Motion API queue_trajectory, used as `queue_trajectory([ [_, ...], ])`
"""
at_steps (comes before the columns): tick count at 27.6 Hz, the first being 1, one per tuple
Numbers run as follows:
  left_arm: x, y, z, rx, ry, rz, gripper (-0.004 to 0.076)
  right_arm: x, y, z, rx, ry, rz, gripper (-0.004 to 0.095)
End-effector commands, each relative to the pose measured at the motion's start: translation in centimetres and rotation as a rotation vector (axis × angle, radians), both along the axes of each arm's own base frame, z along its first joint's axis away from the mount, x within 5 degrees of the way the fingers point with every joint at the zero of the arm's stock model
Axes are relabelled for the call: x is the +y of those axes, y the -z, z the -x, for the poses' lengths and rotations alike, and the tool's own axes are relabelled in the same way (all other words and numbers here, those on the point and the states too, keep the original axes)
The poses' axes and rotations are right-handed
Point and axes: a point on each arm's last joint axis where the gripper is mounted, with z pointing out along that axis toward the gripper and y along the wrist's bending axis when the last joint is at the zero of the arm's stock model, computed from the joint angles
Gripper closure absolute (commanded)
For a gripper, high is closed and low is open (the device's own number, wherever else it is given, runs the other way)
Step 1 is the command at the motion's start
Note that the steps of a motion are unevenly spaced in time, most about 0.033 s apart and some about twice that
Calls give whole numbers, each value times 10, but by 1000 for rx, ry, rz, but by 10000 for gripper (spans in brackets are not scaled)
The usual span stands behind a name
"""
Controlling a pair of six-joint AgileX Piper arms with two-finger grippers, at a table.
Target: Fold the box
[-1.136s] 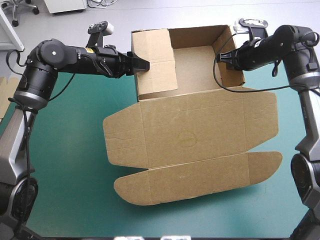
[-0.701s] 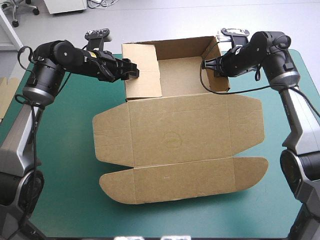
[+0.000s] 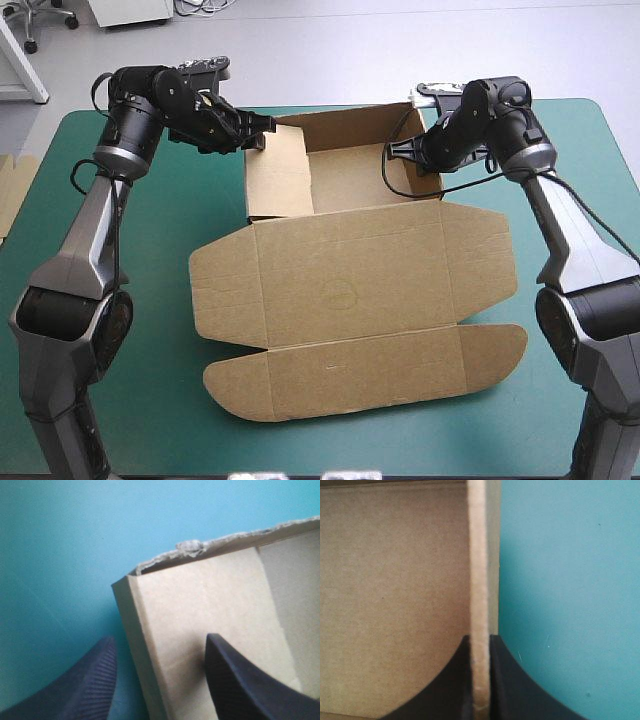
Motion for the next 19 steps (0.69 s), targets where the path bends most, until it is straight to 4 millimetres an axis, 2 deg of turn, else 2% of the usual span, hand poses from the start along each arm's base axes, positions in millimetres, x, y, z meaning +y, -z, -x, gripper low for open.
queue_trajectory([
  [1, 0, -18, 14, -10, -1, -3, 344, 0, -33, 9, -116, 17, -63, 911],
  [8, -22, 9, 3, 49, 36, -35, 344, 7, -30, 5, -102, 26, -144, 911],
  [19, -22, 31, -10, 81, 22, -93, 388, 8, -7, -6, -42, 49, -106, 911],
])
